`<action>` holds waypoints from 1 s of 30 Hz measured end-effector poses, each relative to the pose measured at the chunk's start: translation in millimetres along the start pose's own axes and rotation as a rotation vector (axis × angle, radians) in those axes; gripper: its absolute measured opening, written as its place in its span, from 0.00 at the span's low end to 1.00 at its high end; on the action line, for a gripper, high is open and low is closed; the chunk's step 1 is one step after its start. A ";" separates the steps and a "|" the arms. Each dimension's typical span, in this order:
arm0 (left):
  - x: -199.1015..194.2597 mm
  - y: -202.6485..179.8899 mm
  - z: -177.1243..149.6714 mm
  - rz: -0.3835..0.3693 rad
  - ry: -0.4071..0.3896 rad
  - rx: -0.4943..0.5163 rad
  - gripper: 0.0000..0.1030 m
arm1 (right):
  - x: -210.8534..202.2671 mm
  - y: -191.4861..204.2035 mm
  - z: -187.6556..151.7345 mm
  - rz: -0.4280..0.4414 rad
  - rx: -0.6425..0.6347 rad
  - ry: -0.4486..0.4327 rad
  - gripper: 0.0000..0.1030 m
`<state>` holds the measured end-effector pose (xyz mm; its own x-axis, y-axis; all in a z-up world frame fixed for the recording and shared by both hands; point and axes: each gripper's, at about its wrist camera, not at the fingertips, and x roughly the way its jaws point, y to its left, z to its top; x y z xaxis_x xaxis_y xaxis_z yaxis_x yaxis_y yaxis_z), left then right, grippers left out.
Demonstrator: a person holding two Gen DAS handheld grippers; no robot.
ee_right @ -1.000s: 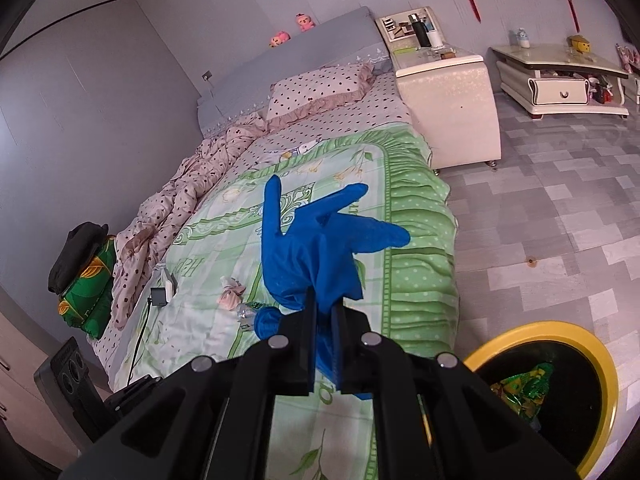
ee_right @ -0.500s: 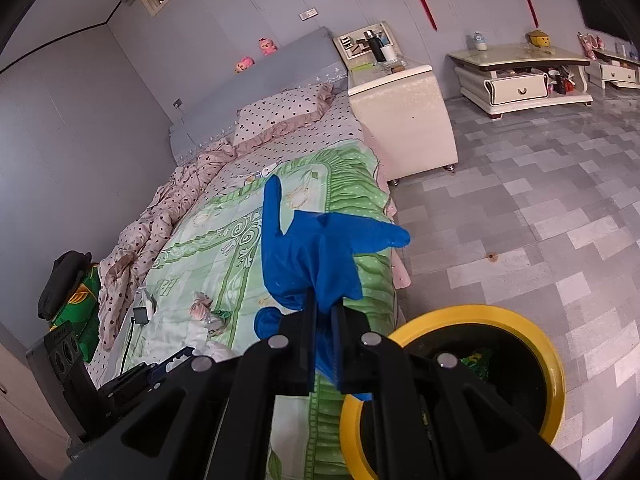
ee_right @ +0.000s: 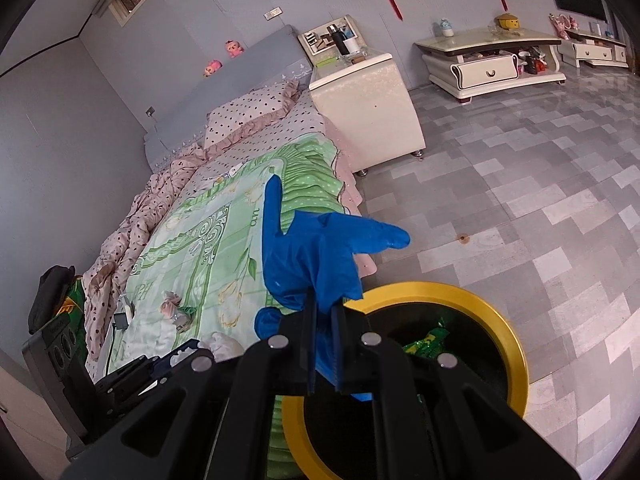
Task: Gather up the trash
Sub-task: 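Carry the tissue with the left tool while the right carries the glove over the bin, then open the left tool over the bin while the right tool opens too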
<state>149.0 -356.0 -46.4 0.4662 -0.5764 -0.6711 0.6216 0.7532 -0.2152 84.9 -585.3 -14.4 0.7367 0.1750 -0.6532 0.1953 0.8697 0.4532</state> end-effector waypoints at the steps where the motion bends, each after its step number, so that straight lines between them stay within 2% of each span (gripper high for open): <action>1: 4.2 -2.5 -0.8 -0.002 0.006 0.004 0.21 | 1.9 -3.5 -0.9 -0.002 0.005 0.004 0.05; 10: 43.0 -21.5 -13.6 -0.001 0.073 0.044 0.23 | 21.0 -38.3 -13.0 -0.021 0.069 0.048 0.05; 17: 61.2 -31.7 -24.4 -0.021 0.113 0.050 0.26 | 24.7 -48.9 -17.4 -0.048 0.104 0.055 0.08; 21: 59.8 -34.0 -26.9 -0.027 0.115 0.046 0.34 | 21.3 -50.0 -17.1 -0.058 0.116 0.046 0.11; 24: 56.3 -32.8 -27.2 -0.027 0.103 0.041 0.45 | 19.7 -50.6 -16.2 -0.066 0.124 0.040 0.19; 27: 52.7 -29.5 -26.3 -0.023 0.097 0.038 0.48 | 18.2 -51.1 -15.6 -0.078 0.129 0.034 0.28; 30: 47.9 -22.8 -25.2 -0.014 0.085 0.027 0.57 | 16.3 -50.8 -15.4 -0.086 0.139 0.029 0.34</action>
<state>141.3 -392.8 -91.5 0.4030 -0.5574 -0.7259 0.6450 0.7357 -0.2068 77.0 -619.6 -57.4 0.6947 0.1182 -0.7095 0.3456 0.8102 0.4734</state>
